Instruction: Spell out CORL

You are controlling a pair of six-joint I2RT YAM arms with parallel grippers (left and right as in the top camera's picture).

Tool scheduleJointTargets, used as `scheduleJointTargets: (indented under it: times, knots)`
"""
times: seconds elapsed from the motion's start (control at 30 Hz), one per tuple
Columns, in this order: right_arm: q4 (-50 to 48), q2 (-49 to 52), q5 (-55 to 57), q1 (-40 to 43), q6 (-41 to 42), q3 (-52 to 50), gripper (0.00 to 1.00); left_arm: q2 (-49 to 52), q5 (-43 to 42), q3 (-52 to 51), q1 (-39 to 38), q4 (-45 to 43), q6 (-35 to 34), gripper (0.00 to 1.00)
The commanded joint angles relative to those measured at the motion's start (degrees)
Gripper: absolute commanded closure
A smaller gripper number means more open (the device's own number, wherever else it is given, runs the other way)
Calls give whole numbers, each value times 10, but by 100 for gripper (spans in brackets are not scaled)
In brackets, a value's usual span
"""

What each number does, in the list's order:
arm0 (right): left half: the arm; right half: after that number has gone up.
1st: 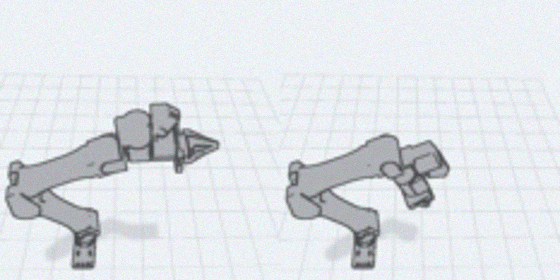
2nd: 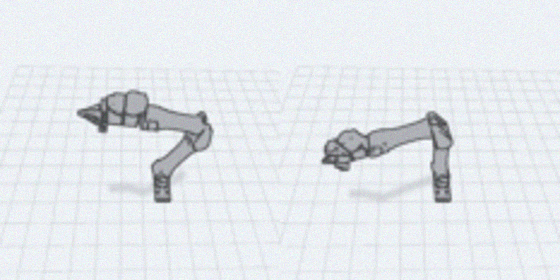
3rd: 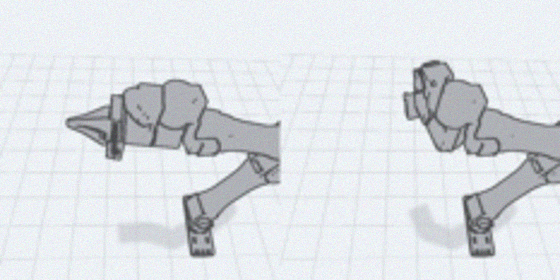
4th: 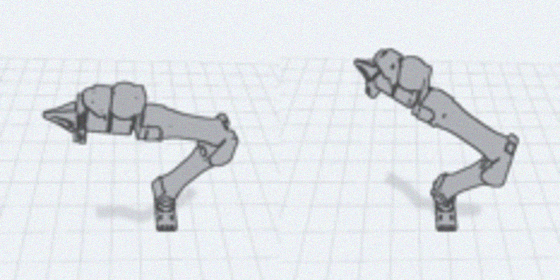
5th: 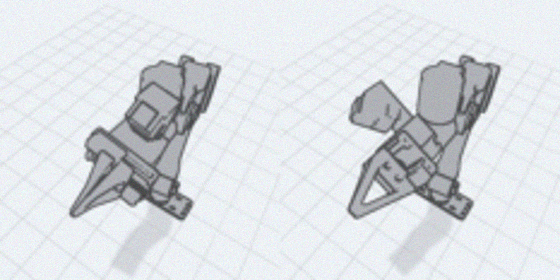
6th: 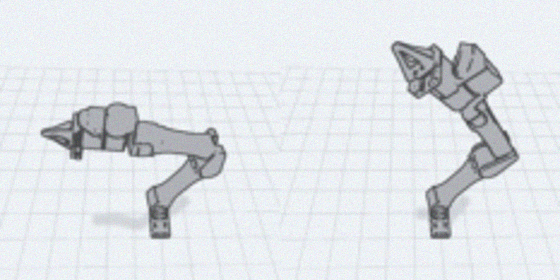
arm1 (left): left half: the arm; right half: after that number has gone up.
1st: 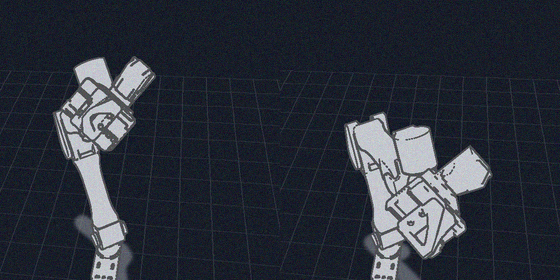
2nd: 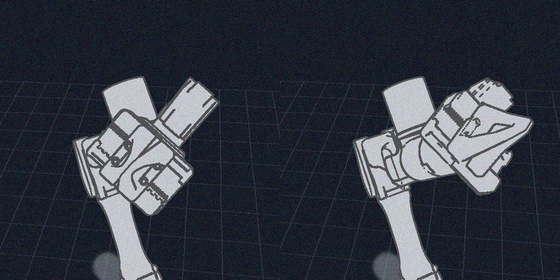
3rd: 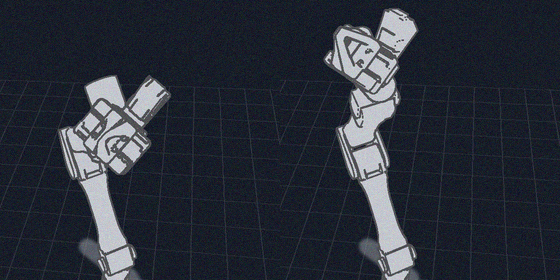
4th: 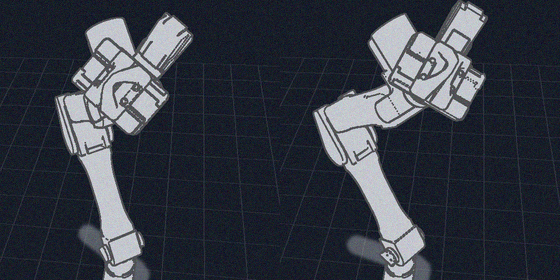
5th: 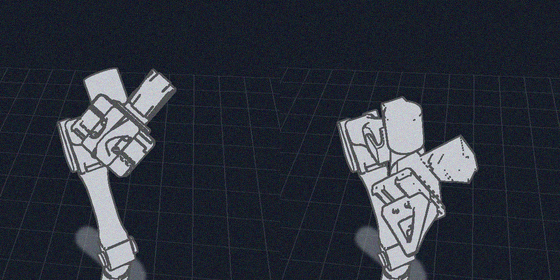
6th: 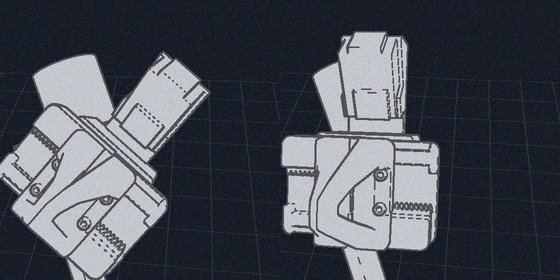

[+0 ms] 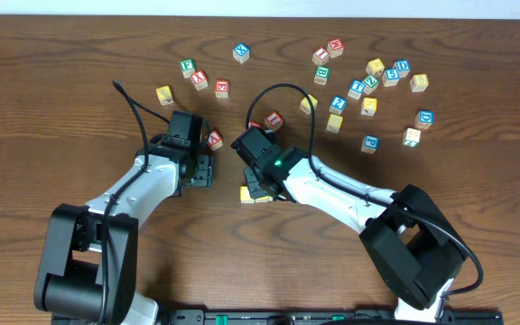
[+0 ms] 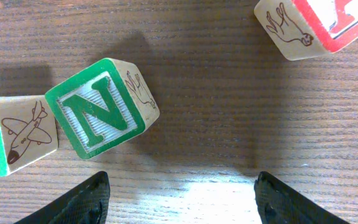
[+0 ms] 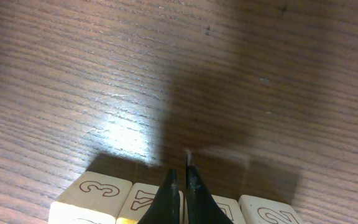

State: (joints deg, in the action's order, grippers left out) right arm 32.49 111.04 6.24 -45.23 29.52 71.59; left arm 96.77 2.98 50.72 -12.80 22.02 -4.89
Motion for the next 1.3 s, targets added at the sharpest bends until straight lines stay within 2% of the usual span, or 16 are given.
scheduleJointTargets:
  times: [0.0, 0.9, 1.27]
  knots:
    - [3, 7, 10, -1, 9, -1, 99, 1, 7, 16, 2, -1, -2, 27]
    - [-2, 7, 28, 3, 11, -1, 99, 1, 7, 15, 2, -1, -2, 27]
    - [-5, 7, 41, 29, 11, -1, 99, 1, 7, 16, 2, -1, -2, 27]
